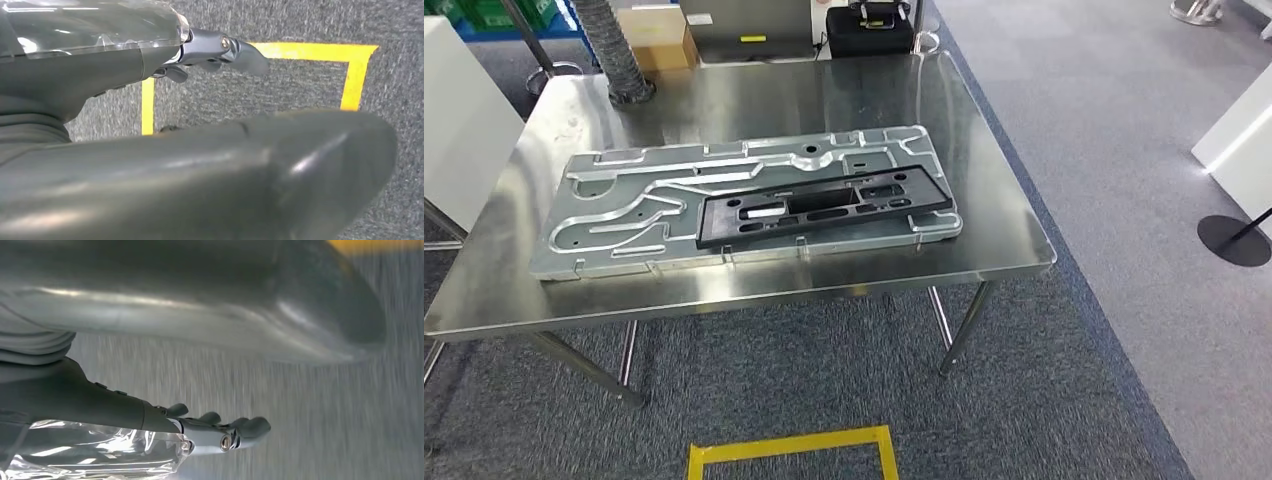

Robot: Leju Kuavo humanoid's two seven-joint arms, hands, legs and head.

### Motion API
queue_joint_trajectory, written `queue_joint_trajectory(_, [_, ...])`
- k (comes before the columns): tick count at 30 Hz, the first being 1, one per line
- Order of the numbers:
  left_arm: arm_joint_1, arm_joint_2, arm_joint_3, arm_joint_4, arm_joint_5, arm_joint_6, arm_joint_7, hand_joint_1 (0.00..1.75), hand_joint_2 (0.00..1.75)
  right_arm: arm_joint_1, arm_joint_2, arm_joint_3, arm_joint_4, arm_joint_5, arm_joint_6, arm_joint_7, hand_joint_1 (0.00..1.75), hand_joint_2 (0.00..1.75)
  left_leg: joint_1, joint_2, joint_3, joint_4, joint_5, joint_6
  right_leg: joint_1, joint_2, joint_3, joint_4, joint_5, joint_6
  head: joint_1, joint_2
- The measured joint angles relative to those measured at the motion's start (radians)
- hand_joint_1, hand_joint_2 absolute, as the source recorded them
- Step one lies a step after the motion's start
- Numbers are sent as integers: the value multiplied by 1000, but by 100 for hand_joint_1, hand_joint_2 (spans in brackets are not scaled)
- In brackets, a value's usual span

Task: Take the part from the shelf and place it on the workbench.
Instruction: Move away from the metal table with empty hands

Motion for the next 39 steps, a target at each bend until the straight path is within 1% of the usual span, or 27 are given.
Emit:
queue_joint_trajectory(2, [0,-2,-1,0,-10,-3,2,0,0,-1,24,10,16,12,45,7,0,0,4,4,-17,-6,23,13,-2,3,-10,7,-9,11,0,0])
queue_joint_trajectory(3, [-1,-2,-2,1,-13,-5,3,0,0,-1,34,15,22,20,62,8,0,0,6,6,-30,-10,37,19,-4,4,-21,31,-41,17,0,0])
queue_joint_trajectory(4, [-1,-2,-2,1,-17,-7,3,0,0,-2,42,21,26,30,77,12,0,0,8,7,-45,-11,50,23,-8,4,-35,76,-92,23,0,0])
queue_joint_trajectory(6, [0,2,-3,1,-21,-10,2,0,0,-6,53,37,34,53,101,34,0,0,8,8,-78,-10,74,25,-16,4,-64,206,-191,35,0,0])
queue_joint_trajectory(7, [1,4,-3,1,-23,-11,1,0,0,-8,56,46,36,62,110,50,0,0,8,9,-93,-9,86,23,-20,4,-69,260,-208,40,0,0])
queue_joint_trajectory(8, [1,7,-3,1,-24,-12,-1,0,0,-10,60,53,39,68,117,64,0,0,8,10,-108,-7,97,21,-24,3,-60,287,-201,44,0,0])
queue_joint_trajectory(9, [0,10,-3,1,-27,-13,-2,0,0,-13,65,59,41,71,122,78,0,0,9,10,-123,-4,108,18,-27,3,-34,277,-174,46,0,0])
queue_joint_trajectory(11, [-2,16,-5,1,-35,-14,-3,0,0,-19,73,65,44,72,129,98,0,0,9,10,-150,4,127,10,-31,3,73,155,-129,44,0,0])
queue_joint_trajectory(13, [-5,21,-10,1,-44,-16,-4,0,0,-27,80,69,45,71,132,109,0,0,8,10,-166,14,143,-2,-27,3,181,1,-140,34,0,0])
queue_joint_trajectory(14, [-6,24,-14,1,-48,-16,-5,0,0,-30,84,70,45,69,134,112,0,0,8,10,-171,16,151,-9,-23,4,205,-40,-152,27,0,0])
queue_joint_trajectory(15, [-8,27,-18,1,-52,-17,-7,0,0,-32,87,70,46,68,138,115,0,0,9,11,-174,16,161,-17,-19,4,209,-58,-156,19,0,0])
queue_joint_trajectory(17, [-11,33,-25,1,-60,-17,-14,0,0,-35,95,70,49,66,151,126,0,0,14,10,-184,23,156,-30,-19,0,191,-58,-138,1,0,0])
queue_joint_trajectory(19, [-12,36,-31,1,-67,-19,-20,0,0,-36,99,70,51,65,165,134,0,0,16,6,-209,88,79,-37,-20,-6,166,-60,-113,-15,0,0])
queue_joint_trajectory(21, [-12,37,-37,1,-72,-20,-24,0,0,-36,100,72,51,67,182,135,0,0,17,5,-241,217,-22,-41,-14,-8,134,-58,-88,-22,0,0])
queue_joint_trajectory(22, [-13,37,-41,1,-74,-20,-25,0,0,-36,100,72,51,69,189,134,0,0,17,5,-249,276,-45,-43,-11,-8,115,-55,-76,-23,0,0])
queue_joint_trajectory(23, [-14,37,-45,1,-75,-20,-26,0,0,-36,100,73,51,70,196,133,0,0,17,5,-243,312,-42,-43,-9,-8,95,-51,-64,-23,0,0])
queue_joint_trajectory(24, [-14,37,-48,1,-75,-20,-27,0,0,-36,100,74,52,71,200,131,0,0,17,5,-222,314,-17,-42,-8,-8,75,-44,-54,-22,0,0])
queue_joint_trajectory(26, [-18,38,-52,1,-75,-20,-28,0,0,-37,100,75,52,77,203,126,0,0,16,4,-130,216,30,-35,-8,-8,37,-24,-38,-17,0,0])
queue_joint_trajectory(28, [-22,39,-53,1,-72,-20,-28,0,0,-38,100,78,52,89,202,121,0,0,12,3,-31,71,12,-25,-6,-8,13,-5,-26,-7,0,0])
queue_joint_trajectory(29, [-24,40,-53,1,-69,-20,-29,0,0,-39,100,80,52,95,202,117,0,0,9,3,-5,25,-4,-18,-5,-8,6,1,-19,-2,0,0])
queue_joint_trajectory(31, [-23,41,-53,1,-60,-21,-31,0,0,-39,100,86,52,107,202,110,0,0,6,4,-5,4,-6,-2,-6,-9,2,1,-3,11,0,0])
queue_joint_trajectory(32, [-22,41,-52,1,-56,-21,-31,0,0,-39,100,89,52,113,202,108,0,0,7,6,-12,2,4,7,-8,-7,-3,5,-8,17,0,0])
queue_joint_trajectory(33, [-21,42,-52,1,-53,-22,-31,0,0,-39,100,91,52,117,202,108,0,0,8,8,-21,0,15,16,-10,-5,-10,22,-32,24,0,0])
queue_joint_trajectory(36, [-21,43,-51,1,-50,-23,-31,0,0,-41,100,96,52,122,201,108,0,0,9,10,-65,0,54,29,-16,-1,-54,179,-182,42,0,0])
queue_joint_trajectory(37, [-20,43,-51,1,-49,-23,-31,0,0,-41,100,98,53,122,201,108,0,0,8,10,-81,2,66,29,-18,-1,-65,240,-211,46,0,0])
queue_joint_trajectory(38, [-20,43,-51,1,-49,-23,-31,0,0,-41,100,100,53,122,201,108,0,0,8,11,-98,5,77,28,-19,-1,-65,280,-216,49,0,0])
queue_joint_trajectory(39, [-20,43,-51,1,-49,-23,-31,0,0,-41,100,102,53,122,202,109,0,0,7,11,-115,8,88,26,-20,-1,-48,286,-198,49,0,0])
